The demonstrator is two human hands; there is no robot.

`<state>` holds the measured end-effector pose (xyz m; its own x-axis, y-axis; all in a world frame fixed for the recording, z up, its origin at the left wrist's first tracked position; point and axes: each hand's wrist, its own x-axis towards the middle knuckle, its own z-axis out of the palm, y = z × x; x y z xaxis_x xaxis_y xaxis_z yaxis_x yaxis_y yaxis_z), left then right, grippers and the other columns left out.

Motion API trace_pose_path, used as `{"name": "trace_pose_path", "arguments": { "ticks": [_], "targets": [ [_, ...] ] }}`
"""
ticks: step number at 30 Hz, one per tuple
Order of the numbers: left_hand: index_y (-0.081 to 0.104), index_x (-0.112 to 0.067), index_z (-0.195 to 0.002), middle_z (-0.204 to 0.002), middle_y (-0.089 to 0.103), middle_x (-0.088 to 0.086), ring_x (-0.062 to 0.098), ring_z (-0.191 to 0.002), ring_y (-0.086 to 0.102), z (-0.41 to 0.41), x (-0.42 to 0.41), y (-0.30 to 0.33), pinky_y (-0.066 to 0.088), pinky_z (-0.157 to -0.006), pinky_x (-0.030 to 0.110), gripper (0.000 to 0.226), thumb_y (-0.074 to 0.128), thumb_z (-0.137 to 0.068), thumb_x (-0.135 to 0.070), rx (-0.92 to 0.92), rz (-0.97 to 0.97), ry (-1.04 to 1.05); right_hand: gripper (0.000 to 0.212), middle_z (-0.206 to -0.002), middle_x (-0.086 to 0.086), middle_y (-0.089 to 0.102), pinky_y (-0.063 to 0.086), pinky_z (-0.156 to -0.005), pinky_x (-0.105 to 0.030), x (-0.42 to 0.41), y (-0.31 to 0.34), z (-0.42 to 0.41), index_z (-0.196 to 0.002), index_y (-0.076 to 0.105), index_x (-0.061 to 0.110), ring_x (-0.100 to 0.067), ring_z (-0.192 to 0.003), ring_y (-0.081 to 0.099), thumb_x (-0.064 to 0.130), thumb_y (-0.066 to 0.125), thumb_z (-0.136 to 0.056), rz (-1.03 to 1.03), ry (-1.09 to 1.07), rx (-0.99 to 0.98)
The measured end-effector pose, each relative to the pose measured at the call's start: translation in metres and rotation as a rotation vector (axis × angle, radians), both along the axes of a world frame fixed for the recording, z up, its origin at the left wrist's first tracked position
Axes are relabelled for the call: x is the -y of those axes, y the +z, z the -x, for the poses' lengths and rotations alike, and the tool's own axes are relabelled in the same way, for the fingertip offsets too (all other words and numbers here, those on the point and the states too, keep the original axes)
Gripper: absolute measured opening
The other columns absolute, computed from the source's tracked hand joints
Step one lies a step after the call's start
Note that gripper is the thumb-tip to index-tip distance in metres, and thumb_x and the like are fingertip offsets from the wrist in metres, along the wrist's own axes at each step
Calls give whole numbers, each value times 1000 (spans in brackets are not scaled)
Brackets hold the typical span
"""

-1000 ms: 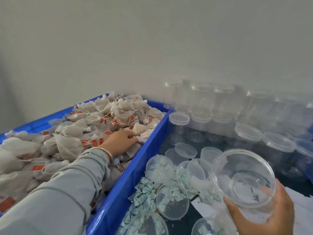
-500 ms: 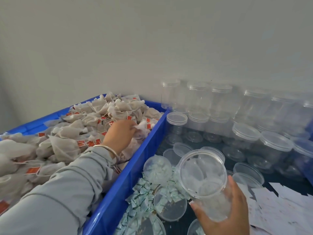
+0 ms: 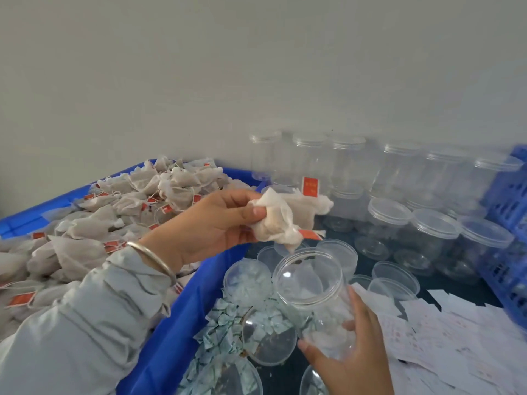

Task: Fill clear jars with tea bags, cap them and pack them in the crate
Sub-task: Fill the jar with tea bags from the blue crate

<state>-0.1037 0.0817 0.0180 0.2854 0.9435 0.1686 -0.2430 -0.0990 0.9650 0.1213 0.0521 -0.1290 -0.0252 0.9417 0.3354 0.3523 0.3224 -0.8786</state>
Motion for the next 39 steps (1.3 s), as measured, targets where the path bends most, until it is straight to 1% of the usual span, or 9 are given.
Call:
{"name": "trace_pose_path", "arguments": {
  "ticks": [5,7,11,14,19,22,26,32,39],
  "targets": [
    [77,-18,-79,-81,72,2,12,-77,68,-18,6,-4,57,-75,25,11,72,-70,-17,-308,-29,-21,113,-127,8,46,47,-91,-49,-1,-5,1,-124,26,58,-23,-113,51,38,94,-35,-134,-29,90],
    [75,-19,-84,-82,72,0,11,-77,66,-22,7,-5,56,-74,24,13,67,-77,-12,-477,-64,-3,115,-126,1,50,48,-87,-50,-3,-8,-1,-127,28,52,-27,-111,53,31,97,-36,-200,-37,109],
    [73,-22,-86,-78,71,-3,7,-70,60,-26,7,-7,52,-70,24,16,68,-83,-7,-710,-99,56,101,-123,9,46,47,-83,-41,-4,-7,-1,-126,29,53,-23,-107,53,59,76,-37,-197,-54,74],
    [74,-33,-81,-77,71,-6,9,-68,60,-28,7,-9,52,-70,24,19,73,-81,-15,-824,-112,110,100,-123,13,44,45,-86,-41,-4,-7,-2,-125,30,52,-23,-110,52,48,80,-38,-196,-55,78],
    [73,-44,-78,-85,71,-16,1,-80,65,-30,6,-12,52,-75,15,21,76,-77,-23,-872,-143,110,106,-127,15,42,41,-97,-45,-6,-9,-2,-122,28,54,-21,-121,46,34,94,-42,-138,-35,68],
    [73,-41,-86,-89,72,-11,9,-83,67,-29,6,-13,53,-79,20,21,78,-76,-24,-797,-156,91,103,-129,16,45,40,-93,-36,-5,-7,-2,-126,29,51,-11,-116,46,51,82,-39,-132,-17,10],
    [75,-34,-84,-83,73,-5,7,-76,65,-27,7,-10,54,-75,18,16,76,-69,-29,-604,-141,109,105,-124,12,50,38,-83,-23,-6,-6,-3,-130,32,42,-2,-106,51,43,82,-38,-171,12,-17],
    [71,-27,-74,-56,63,-12,-3,-49,53,-3,-9,-8,49,-56,13,13,69,-83,-18,-640,-107,562,113,-114,27,43,37,-76,-20,-7,-10,-8,-128,29,48,-2,-100,51,25,95,-39,-183,33,-6],
    [66,-28,-76,-75,64,-7,13,-59,52,76,-27,-26,41,-54,25,19,58,-87,-14,-732,-4,1125,114,-112,25,44,37,-79,-21,-9,-10,-9,-134,33,34,2,-97,49,16,95,-41,-145,38,-32]
  ]
}}
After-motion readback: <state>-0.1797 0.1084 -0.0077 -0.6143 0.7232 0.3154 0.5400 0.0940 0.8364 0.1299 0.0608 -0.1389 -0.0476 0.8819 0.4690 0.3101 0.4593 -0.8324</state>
